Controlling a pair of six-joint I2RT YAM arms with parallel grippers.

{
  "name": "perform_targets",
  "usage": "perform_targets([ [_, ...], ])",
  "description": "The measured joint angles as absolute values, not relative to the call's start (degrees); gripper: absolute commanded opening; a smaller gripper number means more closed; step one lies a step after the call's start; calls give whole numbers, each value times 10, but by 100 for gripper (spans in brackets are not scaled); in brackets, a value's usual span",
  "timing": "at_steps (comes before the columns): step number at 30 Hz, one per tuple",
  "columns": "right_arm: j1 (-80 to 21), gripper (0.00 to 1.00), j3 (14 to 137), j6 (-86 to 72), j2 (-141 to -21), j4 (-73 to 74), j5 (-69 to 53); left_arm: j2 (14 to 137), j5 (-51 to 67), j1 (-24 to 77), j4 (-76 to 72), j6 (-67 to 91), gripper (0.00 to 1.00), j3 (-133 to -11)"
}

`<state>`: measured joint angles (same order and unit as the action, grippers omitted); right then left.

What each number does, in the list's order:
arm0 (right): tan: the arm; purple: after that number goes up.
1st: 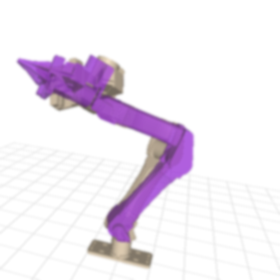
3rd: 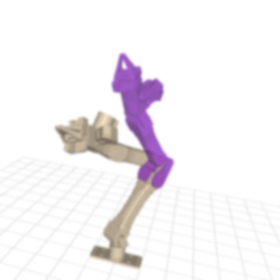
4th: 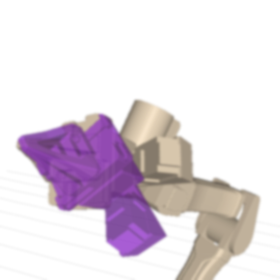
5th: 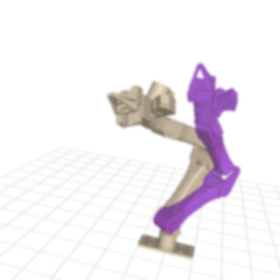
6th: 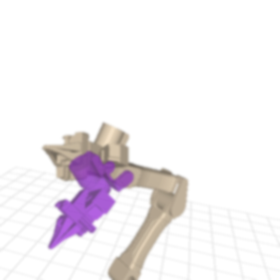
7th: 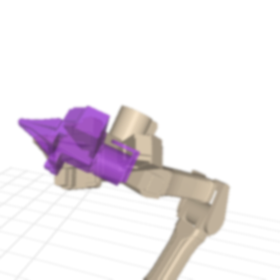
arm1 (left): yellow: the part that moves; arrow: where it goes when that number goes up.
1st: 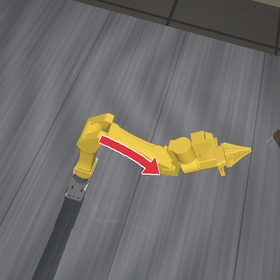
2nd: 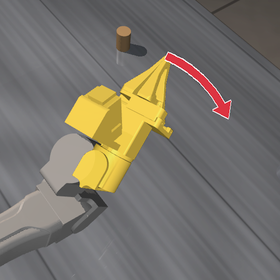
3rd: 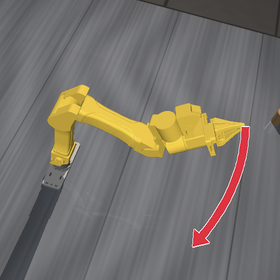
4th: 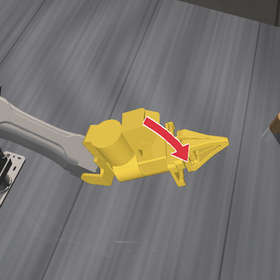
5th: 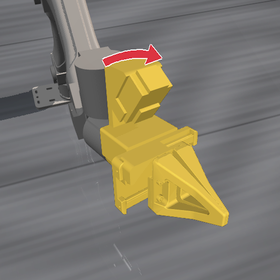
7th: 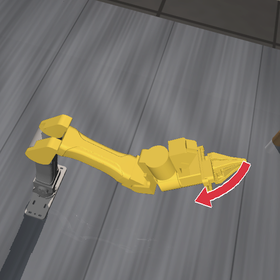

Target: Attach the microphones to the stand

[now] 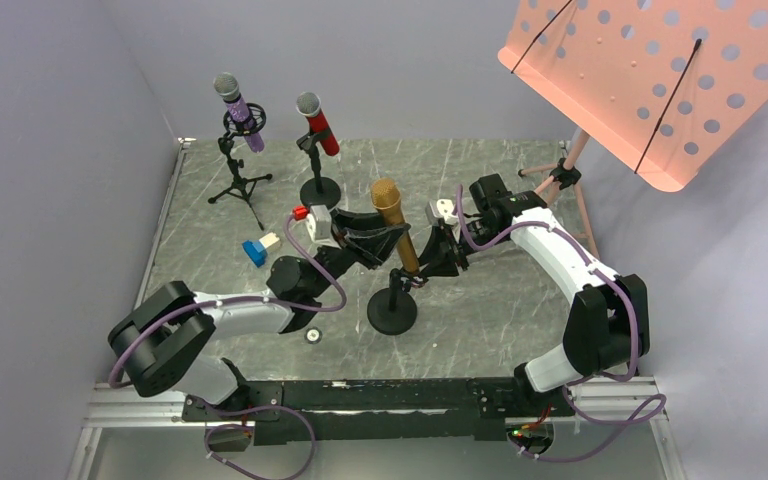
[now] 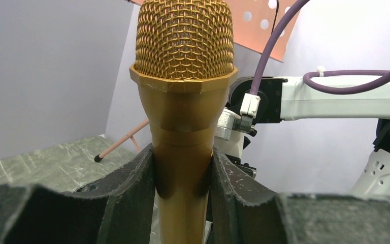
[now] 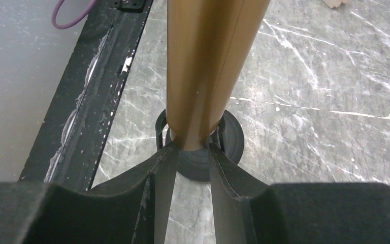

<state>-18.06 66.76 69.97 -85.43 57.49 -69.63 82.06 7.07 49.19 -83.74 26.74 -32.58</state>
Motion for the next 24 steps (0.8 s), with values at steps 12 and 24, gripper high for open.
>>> perform_targets([
  [12,-178,41,668,702,-854,581,-695,832,15,513,-886,263,0,-300],
  [24,-175,43,667,704,-854,586,-686,833,11,516,-891,260,0,-286],
])
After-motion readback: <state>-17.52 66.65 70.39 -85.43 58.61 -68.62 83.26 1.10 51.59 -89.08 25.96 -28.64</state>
